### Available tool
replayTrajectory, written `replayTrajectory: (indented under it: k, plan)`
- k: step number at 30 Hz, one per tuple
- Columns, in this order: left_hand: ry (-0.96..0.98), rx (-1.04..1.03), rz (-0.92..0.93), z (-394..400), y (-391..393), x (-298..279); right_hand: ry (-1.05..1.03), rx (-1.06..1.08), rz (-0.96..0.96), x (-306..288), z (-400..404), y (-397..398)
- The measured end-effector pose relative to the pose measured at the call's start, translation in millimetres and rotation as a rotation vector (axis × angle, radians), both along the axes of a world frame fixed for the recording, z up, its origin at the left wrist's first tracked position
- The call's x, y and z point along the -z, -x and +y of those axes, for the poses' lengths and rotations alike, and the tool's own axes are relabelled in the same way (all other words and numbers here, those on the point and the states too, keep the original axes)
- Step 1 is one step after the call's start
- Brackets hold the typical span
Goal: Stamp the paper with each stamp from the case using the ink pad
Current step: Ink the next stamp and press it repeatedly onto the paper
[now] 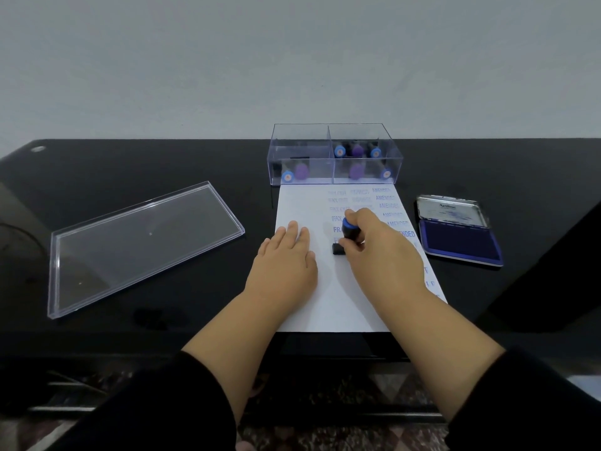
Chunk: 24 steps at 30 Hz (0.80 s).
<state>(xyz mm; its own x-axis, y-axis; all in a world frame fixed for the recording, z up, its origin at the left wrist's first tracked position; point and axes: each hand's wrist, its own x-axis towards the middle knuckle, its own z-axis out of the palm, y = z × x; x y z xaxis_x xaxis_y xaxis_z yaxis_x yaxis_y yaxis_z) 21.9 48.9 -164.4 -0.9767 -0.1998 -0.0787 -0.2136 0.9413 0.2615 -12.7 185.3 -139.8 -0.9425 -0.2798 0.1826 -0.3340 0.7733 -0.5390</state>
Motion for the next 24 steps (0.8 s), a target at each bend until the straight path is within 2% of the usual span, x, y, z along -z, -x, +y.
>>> replayTrajectory:
  k: [13, 19, 24]
  plan:
    - [-0.018, -0.013, 0.007, -1.2, 2.5, 1.1, 0.047, -0.023, 0.017, 2.9, -1.3, -1.0]
    - [-0.026, -0.005, 0.0, -1.8, 0.0, -0.5, 0.293, 0.077, 0.005, -9.8, 10.8, 4.7]
    - [-0.009, -0.003, -0.004, -2.1, 1.3, 0.1, 0.407, 0.133, 0.0, -15.1, 28.1, 10.0]
